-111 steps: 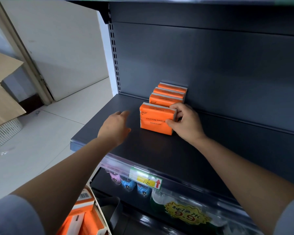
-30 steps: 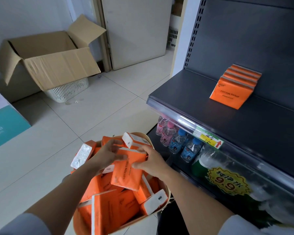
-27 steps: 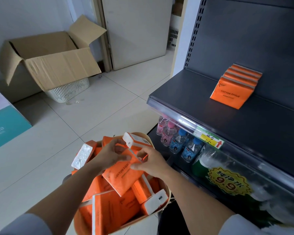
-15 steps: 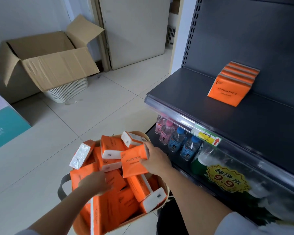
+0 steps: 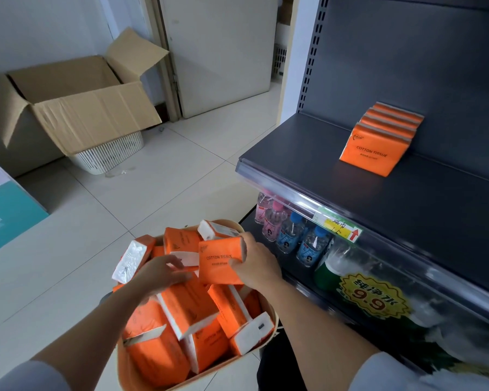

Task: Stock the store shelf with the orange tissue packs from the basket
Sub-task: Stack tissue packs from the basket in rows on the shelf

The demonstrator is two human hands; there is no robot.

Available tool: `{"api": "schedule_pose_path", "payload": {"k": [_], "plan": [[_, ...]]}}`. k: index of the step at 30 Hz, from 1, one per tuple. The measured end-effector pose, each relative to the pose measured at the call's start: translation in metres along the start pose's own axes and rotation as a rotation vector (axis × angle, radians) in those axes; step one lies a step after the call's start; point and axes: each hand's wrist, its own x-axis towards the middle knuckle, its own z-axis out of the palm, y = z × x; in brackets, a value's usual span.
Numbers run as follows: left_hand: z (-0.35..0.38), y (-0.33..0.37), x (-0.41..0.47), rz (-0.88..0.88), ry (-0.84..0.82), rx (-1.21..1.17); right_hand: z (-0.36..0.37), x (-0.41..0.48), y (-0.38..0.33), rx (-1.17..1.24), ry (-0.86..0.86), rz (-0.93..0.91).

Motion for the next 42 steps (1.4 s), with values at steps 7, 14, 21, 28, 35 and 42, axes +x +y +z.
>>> {"api": "schedule_pose_path", "payload": {"k": [7,14,21,28,35,42], "plan": [[-0.008,0.012,-0.004,-0.162,-0.278,-0.636,-0.005,0.008,0.002,0.191,0.171,0.135],[-0.004,0.036,-0.006,-0.106,-0.243,-0.682,-0.006,0.007,0.001,0.211,0.243,0.125],[0.007,0.048,-0.013,-0.095,-0.124,-0.713,-0.013,0.007,-0.003,0.341,0.303,0.124],[-0.008,0.050,-0.004,-0.040,-0.516,-0.856,-0.029,0.001,-0.009,0.452,0.432,0.100],[-0.009,0.084,-0.009,-0.003,-0.328,-0.949,-0.062,0.003,-0.008,0.532,0.630,0.042],[-0.006,0.135,-0.020,0.241,-0.278,-0.803,-0.111,0.007,0.020,0.547,0.799,-0.050]]}}
